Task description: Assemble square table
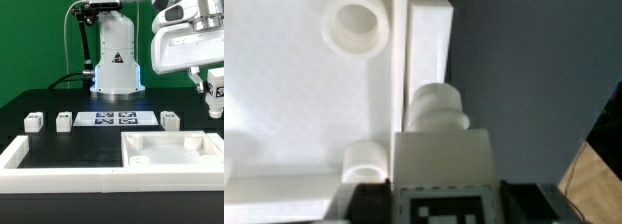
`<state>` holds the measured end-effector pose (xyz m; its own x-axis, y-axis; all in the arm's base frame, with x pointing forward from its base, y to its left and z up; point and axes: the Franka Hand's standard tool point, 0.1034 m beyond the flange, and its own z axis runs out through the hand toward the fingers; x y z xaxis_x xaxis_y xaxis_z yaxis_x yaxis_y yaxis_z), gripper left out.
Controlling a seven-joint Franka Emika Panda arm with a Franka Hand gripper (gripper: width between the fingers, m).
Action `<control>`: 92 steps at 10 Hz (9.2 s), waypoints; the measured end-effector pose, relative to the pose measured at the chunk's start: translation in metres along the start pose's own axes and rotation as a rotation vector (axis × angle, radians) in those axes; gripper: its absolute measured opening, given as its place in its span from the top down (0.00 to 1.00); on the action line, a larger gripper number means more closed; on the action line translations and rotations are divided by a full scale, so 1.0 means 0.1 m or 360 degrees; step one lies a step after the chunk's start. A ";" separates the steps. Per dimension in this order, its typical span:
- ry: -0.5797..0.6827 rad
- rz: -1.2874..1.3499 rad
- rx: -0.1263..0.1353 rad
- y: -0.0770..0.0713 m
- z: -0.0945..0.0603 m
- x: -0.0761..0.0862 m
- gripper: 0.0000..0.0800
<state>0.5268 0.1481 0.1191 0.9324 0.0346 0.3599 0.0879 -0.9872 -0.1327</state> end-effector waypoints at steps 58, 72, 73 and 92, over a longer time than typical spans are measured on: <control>-0.0751 -0.0225 0.0116 0.31 0.54 0.72 0.19; -0.0703 -0.0148 0.0025 0.39 0.55 0.81 0.63; -0.0703 -0.0130 0.0021 0.39 0.55 0.81 0.63; -0.0602 0.1497 -0.0219 0.30 0.57 0.76 0.25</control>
Offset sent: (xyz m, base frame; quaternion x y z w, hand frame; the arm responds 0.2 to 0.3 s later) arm 0.0321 -0.0065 0.0042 0.0106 0.0236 -0.0411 0.9988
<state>0.6201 0.1295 0.0902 0.6545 -0.7403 -0.1536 -0.7555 -0.6482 -0.0950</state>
